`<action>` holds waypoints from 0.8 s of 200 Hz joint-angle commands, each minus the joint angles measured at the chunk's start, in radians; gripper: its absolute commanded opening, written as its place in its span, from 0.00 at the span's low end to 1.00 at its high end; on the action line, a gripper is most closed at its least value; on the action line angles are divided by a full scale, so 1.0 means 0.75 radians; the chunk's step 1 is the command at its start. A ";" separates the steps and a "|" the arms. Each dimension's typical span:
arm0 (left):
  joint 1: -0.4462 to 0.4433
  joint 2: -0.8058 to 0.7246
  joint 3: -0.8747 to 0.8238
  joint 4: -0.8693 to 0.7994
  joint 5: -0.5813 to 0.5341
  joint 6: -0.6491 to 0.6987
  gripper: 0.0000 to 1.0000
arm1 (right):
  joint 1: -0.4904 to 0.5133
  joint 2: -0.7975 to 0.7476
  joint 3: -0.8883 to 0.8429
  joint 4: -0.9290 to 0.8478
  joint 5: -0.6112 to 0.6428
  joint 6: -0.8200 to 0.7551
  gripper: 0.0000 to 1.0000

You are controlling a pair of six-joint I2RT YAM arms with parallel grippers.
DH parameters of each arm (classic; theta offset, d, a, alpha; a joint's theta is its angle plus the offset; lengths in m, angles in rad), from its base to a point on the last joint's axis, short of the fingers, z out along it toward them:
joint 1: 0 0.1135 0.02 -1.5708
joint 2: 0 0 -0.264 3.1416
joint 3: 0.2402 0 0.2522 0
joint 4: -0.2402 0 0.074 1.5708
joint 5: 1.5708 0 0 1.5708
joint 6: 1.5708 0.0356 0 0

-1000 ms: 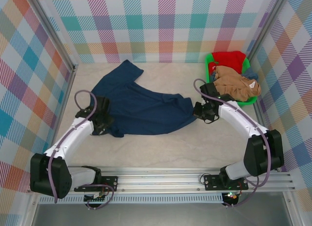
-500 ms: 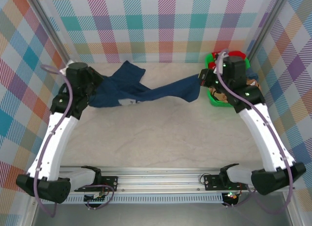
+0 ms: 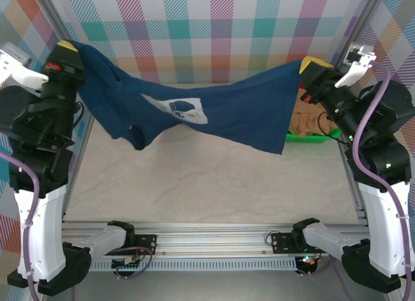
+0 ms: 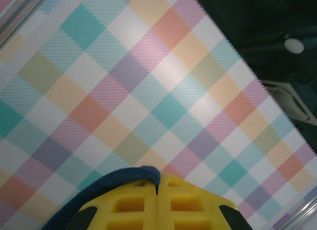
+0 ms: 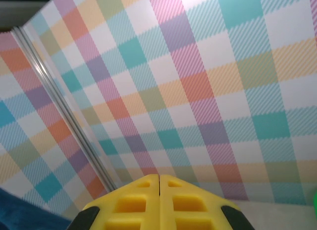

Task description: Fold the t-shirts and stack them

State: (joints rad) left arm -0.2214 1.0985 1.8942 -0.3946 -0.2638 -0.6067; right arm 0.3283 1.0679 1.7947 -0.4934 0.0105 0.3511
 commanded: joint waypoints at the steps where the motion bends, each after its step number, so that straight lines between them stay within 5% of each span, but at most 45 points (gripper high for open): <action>1: -0.020 0.129 0.150 0.006 0.012 0.049 0.00 | -0.004 0.079 0.029 0.085 -0.018 0.028 0.00; 64: 0.102 0.727 0.503 -0.185 0.247 -0.170 0.00 | -0.051 0.438 -0.031 0.343 -0.169 0.192 0.00; 113: 0.252 1.149 1.072 -0.157 0.455 -0.313 0.00 | -0.110 0.791 0.327 0.405 -0.261 0.278 0.00; 133: 0.292 1.206 1.268 -0.118 0.494 -0.377 0.00 | -0.127 0.870 0.506 0.369 -0.262 0.280 0.00; 160: 0.307 1.106 1.265 -0.085 0.486 -0.368 0.00 | -0.145 0.904 0.661 0.316 -0.257 0.282 0.00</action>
State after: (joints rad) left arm -0.0051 2.0819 2.7686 -0.5735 0.0639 -0.8585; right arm 0.2356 1.7721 2.1571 -0.3077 -0.1646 0.5457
